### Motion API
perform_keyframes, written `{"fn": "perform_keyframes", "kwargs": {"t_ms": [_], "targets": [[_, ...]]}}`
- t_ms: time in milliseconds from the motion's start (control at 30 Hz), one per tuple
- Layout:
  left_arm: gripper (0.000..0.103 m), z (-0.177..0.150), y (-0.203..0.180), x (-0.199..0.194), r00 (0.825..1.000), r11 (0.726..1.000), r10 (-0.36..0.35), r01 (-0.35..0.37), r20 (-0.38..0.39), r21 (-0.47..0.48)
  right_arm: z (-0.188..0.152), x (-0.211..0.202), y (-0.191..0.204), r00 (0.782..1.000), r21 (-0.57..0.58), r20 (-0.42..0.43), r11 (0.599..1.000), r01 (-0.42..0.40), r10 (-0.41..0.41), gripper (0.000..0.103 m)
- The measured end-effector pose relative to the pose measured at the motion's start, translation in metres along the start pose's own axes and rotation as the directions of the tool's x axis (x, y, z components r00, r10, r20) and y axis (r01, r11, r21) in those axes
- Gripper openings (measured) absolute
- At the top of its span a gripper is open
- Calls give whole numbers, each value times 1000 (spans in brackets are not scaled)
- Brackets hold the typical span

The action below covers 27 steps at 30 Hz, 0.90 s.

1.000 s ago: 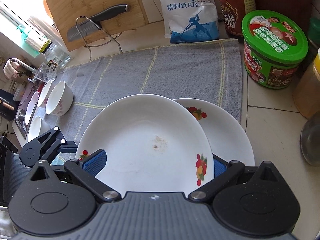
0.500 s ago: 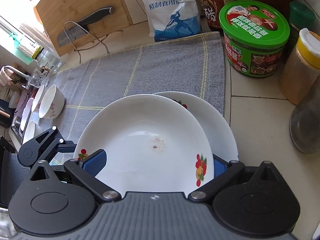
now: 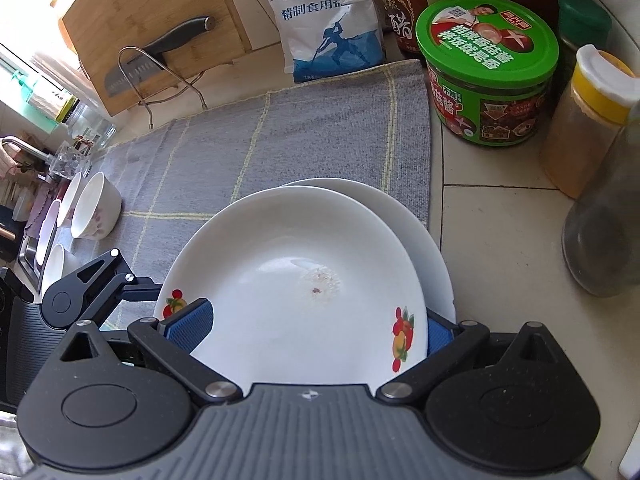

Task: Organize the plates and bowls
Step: 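Lower the plate onto the stacked plates and open the right tool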

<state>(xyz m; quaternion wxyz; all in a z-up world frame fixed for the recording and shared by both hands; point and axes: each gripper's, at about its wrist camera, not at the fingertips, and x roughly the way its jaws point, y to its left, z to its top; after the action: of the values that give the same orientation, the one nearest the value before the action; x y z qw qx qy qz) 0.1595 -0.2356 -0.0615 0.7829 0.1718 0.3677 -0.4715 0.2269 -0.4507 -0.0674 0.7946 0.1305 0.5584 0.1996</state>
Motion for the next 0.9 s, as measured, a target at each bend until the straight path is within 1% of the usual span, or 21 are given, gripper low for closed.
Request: {"fn": "perform_keyframes", "kwargs": {"t_ms": [433, 600, 733, 900], "targets": [[102, 2, 2, 2, 1000, 1000, -2, 2, 2, 0, -6, -6, -1, 1000, 16, 8, 1000, 19, -19, 103], [102, 0, 3, 3, 1000, 1000, 5, -5, 4, 2, -9, -11, -1, 999, 18, 19, 999, 26, -26, 103], [102, 0, 1, 3, 1000, 1000, 14, -14, 10, 27, -12, -16, 0, 999, 19, 27, 999, 35, -35, 103], [102, -1, -1, 3, 1000, 999, 27, -27, 14, 28, -17, -20, 5, 998, -5, 30, 998, 60, -60, 103]]}}
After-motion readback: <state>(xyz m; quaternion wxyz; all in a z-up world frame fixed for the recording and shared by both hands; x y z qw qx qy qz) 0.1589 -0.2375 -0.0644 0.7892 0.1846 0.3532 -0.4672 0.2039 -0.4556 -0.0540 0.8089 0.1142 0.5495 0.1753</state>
